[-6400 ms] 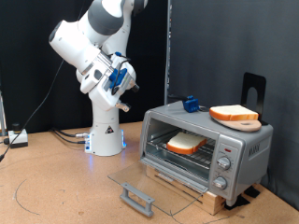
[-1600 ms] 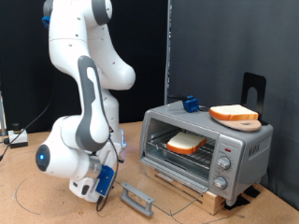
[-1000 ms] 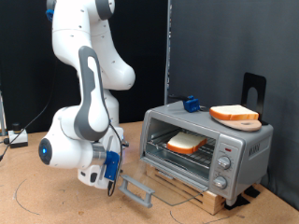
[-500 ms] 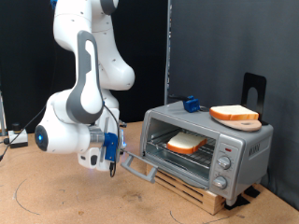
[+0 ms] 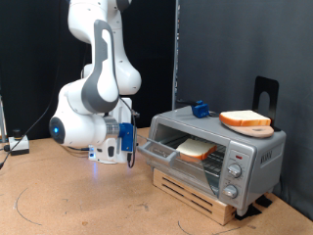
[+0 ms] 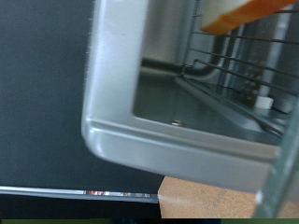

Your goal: Make a piece of toast with the oven

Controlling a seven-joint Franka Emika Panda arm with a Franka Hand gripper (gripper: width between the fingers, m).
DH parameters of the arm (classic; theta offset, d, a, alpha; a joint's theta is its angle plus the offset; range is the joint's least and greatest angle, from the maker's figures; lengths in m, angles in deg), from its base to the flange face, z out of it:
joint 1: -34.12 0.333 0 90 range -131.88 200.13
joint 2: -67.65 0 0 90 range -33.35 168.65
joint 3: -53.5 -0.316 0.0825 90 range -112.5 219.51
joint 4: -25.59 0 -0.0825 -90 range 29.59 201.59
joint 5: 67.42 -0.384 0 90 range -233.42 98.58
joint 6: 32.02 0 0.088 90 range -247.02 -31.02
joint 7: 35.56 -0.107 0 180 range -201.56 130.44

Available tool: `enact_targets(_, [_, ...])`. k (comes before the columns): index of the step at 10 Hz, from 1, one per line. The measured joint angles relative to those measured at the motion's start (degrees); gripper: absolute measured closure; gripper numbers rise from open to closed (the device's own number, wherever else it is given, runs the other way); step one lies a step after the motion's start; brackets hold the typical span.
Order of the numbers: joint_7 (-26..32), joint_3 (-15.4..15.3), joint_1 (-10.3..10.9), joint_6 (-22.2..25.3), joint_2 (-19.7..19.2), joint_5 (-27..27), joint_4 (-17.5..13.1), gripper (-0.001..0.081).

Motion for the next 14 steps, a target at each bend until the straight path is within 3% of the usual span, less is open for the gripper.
enact_targets(7, [0.83,-3.55,2.27,4.75,13.41,-5.60,7.47,-0.0002])
enact_targets(10, [-4.45,-3.11,0.78,-0.36,13.63,-5.57,7.38,-0.0002])
enact_targets(12, [-7.93,-2.11,-0.98,-1.59,9.85,-5.15,5.13,-0.0002])
enact_targets(14, [-6.70,-2.26,-0.97,-1.63,9.71,-5.31,4.97,-0.0002])
